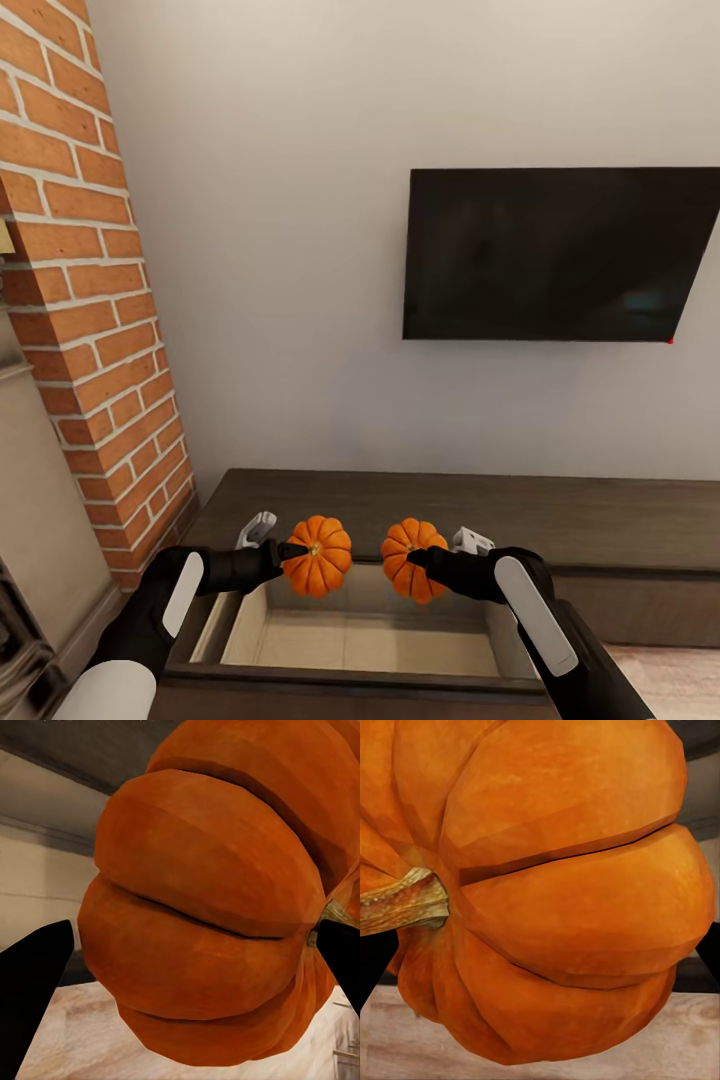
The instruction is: Place each of the two pumpkins and all three candles from the living room inside a cabinet in the living room (use any cabinet), then make sure every cabinet is closed, and position the cauldron so it is next to a table in the living room.
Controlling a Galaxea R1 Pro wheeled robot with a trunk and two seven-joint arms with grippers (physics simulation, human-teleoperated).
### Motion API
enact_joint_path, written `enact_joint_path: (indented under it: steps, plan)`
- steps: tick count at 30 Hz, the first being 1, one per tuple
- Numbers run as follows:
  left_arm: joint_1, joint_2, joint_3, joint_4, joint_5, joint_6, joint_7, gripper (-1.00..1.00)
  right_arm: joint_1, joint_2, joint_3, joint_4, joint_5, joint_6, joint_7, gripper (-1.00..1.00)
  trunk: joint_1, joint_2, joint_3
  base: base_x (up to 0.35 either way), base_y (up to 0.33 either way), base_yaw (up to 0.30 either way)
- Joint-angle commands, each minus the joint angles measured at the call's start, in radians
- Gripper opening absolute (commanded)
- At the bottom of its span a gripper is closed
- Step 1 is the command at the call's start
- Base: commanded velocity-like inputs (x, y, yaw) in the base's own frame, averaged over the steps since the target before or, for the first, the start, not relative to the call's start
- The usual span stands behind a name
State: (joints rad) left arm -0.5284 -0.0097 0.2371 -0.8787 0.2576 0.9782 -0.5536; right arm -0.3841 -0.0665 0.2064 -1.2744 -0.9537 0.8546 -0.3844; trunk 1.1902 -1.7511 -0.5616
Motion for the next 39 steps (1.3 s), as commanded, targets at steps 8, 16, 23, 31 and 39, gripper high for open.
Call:
enact_joint_path:
  steps: [8, 16, 23, 31, 39]
  plan:
    - [-0.001, -0.001, 0.007, -0.006, 0.0, 0.005, -0.006, -1.0, -0.002, -0.001, 0.003, 0.0, -0.012, 0.001, -0.011, -1.0, 0.0, -0.001, -0.001, 0.006, 0.0, 0.0]
    - [-0.001, -0.002, 0.006, 0.0, -0.006, 0.005, -0.005, -1.0, -0.002, -0.001, 0.004, 0.002, -0.013, 0.001, -0.011, -1.0, 0.027, -0.05, -0.023, 0.0, 0.0, 0.0]
    - [-0.001, -0.002, 0.007, 0.002, -0.003, 0.004, 0.043, -1.0, -0.005, -0.001, 0.016, 0.03, -0.014, 0.003, -0.012, -1.0, 0.054, -0.099, -0.045, 0.0, 0.0, 0.0]
    - [-0.001, -0.003, 0.008, 0.003, 0.006, 0.003, 0.107, -1.0, -0.006, -0.001, 0.053, 0.074, -0.011, 0.001, -0.012, -1.0, 0.084, -0.155, -0.07, 0.0, 0.0, 0.0]
    - [-0.001, -0.009, 0.008, 0.015, -0.003, 0.0, 0.112, -1.0, -0.006, 0.011, 0.055, 0.076, 0.0, -0.007, -0.016, -1.0, 0.115, -0.211, -0.095, 0.0, 0.0, 0.0]
